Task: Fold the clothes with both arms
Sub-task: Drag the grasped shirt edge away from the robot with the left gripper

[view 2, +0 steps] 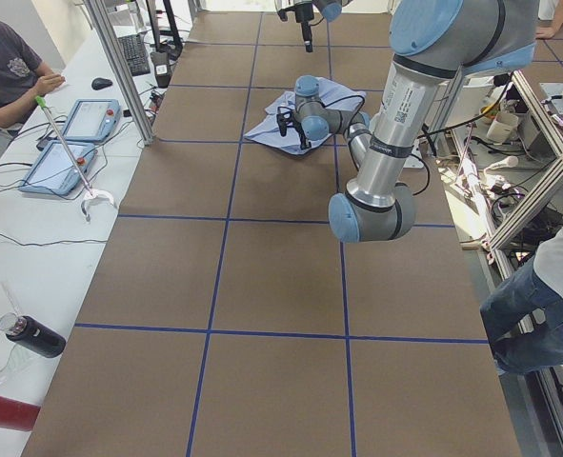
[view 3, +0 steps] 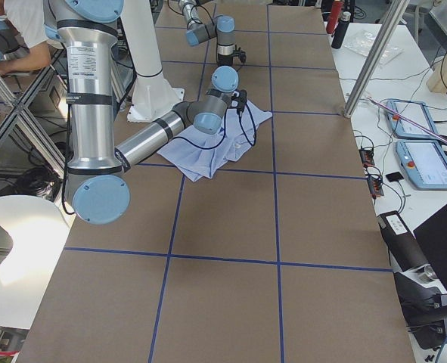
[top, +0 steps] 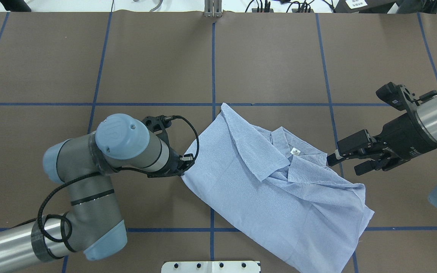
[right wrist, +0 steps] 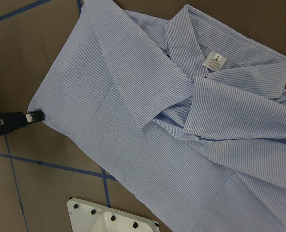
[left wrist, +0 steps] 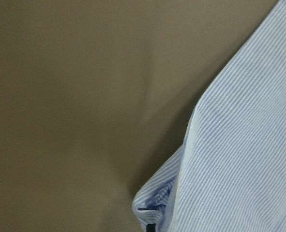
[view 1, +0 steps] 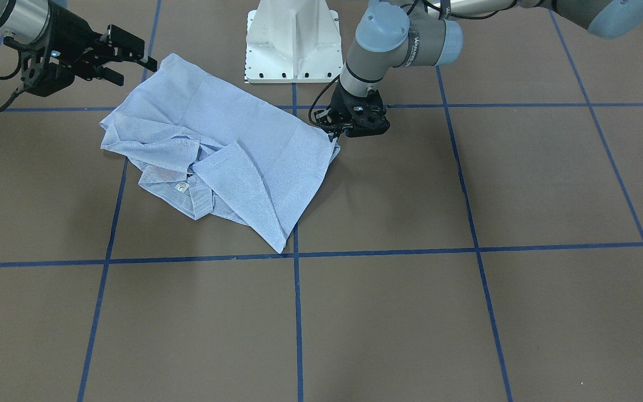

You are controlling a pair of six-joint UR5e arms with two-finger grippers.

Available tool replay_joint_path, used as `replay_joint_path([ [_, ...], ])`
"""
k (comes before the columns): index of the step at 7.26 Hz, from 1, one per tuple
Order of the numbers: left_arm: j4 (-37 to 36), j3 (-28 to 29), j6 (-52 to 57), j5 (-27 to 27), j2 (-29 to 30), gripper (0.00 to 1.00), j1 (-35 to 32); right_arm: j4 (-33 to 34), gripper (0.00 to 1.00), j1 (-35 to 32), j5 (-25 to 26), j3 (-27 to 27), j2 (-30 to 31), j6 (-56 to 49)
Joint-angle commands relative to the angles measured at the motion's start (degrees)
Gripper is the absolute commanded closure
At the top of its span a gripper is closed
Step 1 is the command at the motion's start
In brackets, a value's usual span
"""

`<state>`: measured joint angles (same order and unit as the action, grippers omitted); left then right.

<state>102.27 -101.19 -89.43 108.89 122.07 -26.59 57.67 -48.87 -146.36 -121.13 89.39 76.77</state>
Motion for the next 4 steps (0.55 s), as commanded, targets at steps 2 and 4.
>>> replay_joint_path([
  [2, 1.9, 16.6, 5.8, -2.5, 11.8, 1.00, -9.7, -0.4, 0.00, -1.5, 0.3, -0.1, -0.2, 0.0],
  [4, 11.1, 29.5, 10.8, -5.1, 15.7, 1.00, -14.7, -0.5, 0.00, -1.7, 1.1, 0.2, -1.1, 0.0],
])
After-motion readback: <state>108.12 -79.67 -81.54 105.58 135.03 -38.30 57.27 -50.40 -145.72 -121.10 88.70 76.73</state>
